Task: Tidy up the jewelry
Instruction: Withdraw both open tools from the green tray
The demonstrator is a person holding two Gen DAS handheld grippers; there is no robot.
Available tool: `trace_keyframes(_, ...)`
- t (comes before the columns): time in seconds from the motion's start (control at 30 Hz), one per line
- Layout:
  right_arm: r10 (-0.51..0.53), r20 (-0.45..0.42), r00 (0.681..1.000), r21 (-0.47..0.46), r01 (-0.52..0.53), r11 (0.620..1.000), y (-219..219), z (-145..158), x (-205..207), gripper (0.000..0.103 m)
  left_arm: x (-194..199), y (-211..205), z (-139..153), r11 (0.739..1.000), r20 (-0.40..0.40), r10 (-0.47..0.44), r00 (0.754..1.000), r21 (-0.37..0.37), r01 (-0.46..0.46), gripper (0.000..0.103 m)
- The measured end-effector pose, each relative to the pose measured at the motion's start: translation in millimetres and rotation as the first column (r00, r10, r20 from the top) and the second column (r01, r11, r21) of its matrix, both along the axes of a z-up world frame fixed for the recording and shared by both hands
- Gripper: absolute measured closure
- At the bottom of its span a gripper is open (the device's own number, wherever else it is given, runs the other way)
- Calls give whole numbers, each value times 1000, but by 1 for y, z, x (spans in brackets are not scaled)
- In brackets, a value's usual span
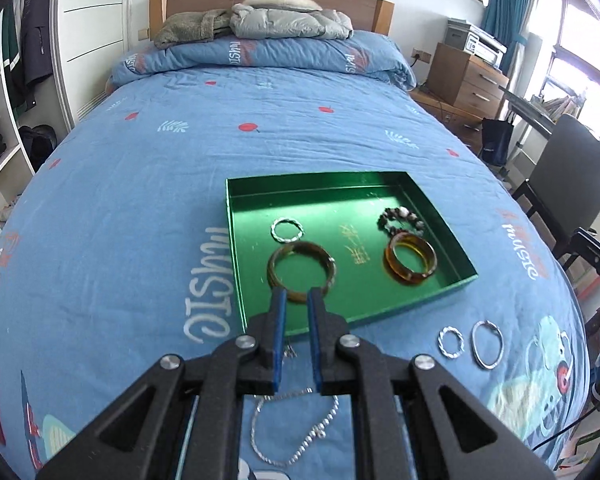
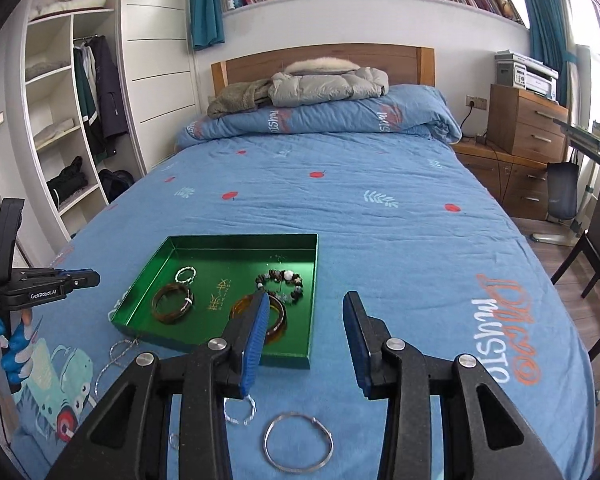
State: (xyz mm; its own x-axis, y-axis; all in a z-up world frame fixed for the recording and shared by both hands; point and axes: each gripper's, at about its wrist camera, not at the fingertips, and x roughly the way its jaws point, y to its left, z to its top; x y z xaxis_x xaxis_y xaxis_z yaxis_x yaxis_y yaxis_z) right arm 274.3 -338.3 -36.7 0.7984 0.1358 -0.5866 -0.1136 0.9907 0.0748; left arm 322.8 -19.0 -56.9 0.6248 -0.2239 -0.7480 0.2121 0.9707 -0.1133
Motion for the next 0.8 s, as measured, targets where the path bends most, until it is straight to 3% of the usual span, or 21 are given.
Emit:
trace_keyframes(0.4, -36, 34, 999, -4, 36, 999, -50, 15, -135, 65, -138, -20, 5, 998, 59, -45, 997, 36, 43, 92)
trace_keyframes(0.8, -28, 32, 999, 17, 27, 999, -65, 1, -207, 65, -197, -21, -5, 1000, 30, -18, 999, -2, 18, 92)
